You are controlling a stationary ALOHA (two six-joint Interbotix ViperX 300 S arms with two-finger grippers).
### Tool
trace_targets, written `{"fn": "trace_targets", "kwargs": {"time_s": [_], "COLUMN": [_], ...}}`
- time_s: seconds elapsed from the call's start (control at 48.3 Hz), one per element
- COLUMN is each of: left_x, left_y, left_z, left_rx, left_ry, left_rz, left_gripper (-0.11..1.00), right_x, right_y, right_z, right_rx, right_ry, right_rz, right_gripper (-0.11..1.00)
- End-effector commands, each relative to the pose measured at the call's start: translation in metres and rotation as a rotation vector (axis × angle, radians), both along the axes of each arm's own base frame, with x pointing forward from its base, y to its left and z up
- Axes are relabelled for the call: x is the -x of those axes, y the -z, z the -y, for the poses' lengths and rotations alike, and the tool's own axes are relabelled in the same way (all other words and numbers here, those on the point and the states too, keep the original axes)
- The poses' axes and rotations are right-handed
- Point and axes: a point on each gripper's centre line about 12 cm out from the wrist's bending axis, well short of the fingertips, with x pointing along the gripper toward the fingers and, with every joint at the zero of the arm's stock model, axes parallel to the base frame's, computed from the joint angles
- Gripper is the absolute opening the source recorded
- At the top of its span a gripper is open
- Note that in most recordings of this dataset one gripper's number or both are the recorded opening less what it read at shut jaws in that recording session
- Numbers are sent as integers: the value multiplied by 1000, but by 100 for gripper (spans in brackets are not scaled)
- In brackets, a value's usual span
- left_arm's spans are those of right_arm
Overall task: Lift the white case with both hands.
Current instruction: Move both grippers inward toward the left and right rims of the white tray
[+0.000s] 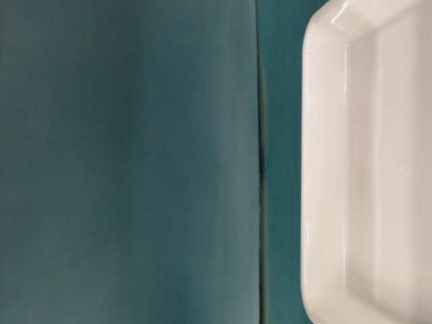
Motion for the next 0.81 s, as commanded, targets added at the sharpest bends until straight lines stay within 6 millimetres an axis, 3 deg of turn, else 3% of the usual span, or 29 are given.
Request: {"fn": "trace_targets", "kwargs": {"time_s": [0.0,0.166,0.228,0.311,0.6,0.787], "left_x": [-4,-2,-2,0,9,13], "left_y": [7,13,16,22,74,95], "left_z": [1,1,1,1,-7,-14], "left_rx": [15,48,61,71,76,72], "left_ry": [-1,-10,-16,-21,-63,-89], "left_rz": [-39,-69,-82,-105,-280,-310], "left_gripper": [43,90,98,98,97,96], "right_x": [-3,-3,-4,-5,-12,-12], "right_y": [5,9,10,17,69,92], "right_z": [3,2,3,3,3,4], "right_rx": [-16,-33,-33,-35,-58,-47], "right_ry": [21,27,32,36,54,80], "right_rz": [-12,-21,-23,-46,-254,-247], "right_gripper": [26,69,83,94,94,94]}}
